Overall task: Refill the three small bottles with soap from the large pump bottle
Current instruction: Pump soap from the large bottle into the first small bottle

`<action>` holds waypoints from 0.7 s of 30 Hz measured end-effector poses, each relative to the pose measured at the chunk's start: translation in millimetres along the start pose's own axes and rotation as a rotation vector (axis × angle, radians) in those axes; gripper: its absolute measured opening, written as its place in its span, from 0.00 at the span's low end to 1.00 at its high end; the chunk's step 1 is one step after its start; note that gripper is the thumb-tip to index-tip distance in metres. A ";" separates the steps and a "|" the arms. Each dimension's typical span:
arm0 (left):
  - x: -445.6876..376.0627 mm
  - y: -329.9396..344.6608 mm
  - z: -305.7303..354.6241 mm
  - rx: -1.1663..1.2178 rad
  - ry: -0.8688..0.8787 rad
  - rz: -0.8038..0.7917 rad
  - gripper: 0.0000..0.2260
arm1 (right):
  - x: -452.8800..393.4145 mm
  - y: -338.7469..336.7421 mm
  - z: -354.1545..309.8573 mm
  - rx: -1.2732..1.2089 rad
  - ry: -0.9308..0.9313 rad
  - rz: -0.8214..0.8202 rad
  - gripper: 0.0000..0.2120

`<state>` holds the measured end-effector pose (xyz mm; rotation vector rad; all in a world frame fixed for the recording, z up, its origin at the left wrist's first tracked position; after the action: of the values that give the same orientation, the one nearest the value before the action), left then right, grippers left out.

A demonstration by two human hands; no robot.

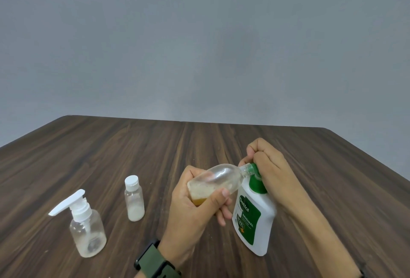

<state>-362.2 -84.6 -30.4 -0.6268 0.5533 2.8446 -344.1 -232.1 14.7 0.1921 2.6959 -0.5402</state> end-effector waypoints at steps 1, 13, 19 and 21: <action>0.4 0.3 -1.0 -0.006 -0.008 -0.006 0.18 | 1.6 0.7 3.8 -0.013 0.012 0.001 0.11; -0.1 0.8 -0.7 0.013 0.001 0.009 0.20 | -0.7 -0.2 -0.6 -0.029 -0.013 0.001 0.09; -0.2 0.4 0.6 -0.002 0.015 -0.009 0.19 | 0.6 -1.4 -1.4 0.000 -0.028 0.014 0.08; -1.0 -0.3 2.7 0.000 0.027 -0.005 0.19 | -1.5 -2.2 -6.7 0.024 -0.043 0.002 0.08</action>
<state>-362.3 -83.3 -27.7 -0.6667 0.5549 2.8358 -345.4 -231.5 21.7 0.1876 2.6486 -0.5698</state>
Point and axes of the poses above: each hand's wrist, its own x-axis away from the middle knuckle, its own y-axis out of the palm, z = x × y, the point moved 8 cm from there along -x, towards the middle knuckle, and after that the axes turned 3 degrees about z, right-handed, at the moved point
